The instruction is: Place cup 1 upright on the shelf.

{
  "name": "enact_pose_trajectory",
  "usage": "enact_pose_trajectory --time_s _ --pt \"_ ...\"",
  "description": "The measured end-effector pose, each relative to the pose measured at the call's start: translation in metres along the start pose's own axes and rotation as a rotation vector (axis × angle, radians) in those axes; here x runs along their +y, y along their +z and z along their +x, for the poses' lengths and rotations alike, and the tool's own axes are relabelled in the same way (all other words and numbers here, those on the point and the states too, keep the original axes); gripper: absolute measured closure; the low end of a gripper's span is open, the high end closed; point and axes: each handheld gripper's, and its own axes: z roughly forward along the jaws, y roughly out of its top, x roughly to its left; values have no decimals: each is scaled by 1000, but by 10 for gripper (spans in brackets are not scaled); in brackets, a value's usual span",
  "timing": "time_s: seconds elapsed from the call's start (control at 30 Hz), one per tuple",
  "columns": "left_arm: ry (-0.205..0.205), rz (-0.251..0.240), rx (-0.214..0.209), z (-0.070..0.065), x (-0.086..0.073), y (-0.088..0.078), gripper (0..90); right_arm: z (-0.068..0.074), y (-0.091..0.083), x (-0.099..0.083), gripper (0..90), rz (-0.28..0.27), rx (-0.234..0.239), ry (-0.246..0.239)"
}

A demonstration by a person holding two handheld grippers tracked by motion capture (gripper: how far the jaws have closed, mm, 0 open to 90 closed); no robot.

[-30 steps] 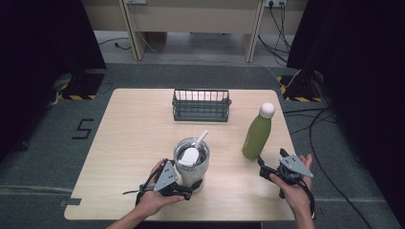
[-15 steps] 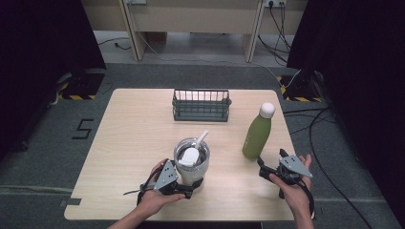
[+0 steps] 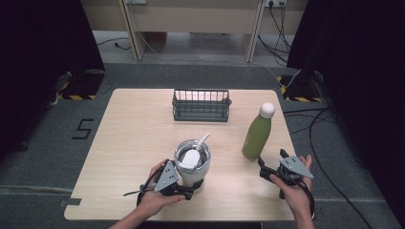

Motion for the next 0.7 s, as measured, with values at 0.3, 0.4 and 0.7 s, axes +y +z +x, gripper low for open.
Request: enact_pose_trajectory --time_s 0.3,0.4,0.7 --pt "10 -17 3 0 7 -3 94 0 0 0 125 -1 -3 1" --pt "10 -17 6 1 9 -4 94 0 0 0 125 -2 -4 -1" --pt "17 -9 19 4 16 -7 95 1 0 0 125 0 -4 1"
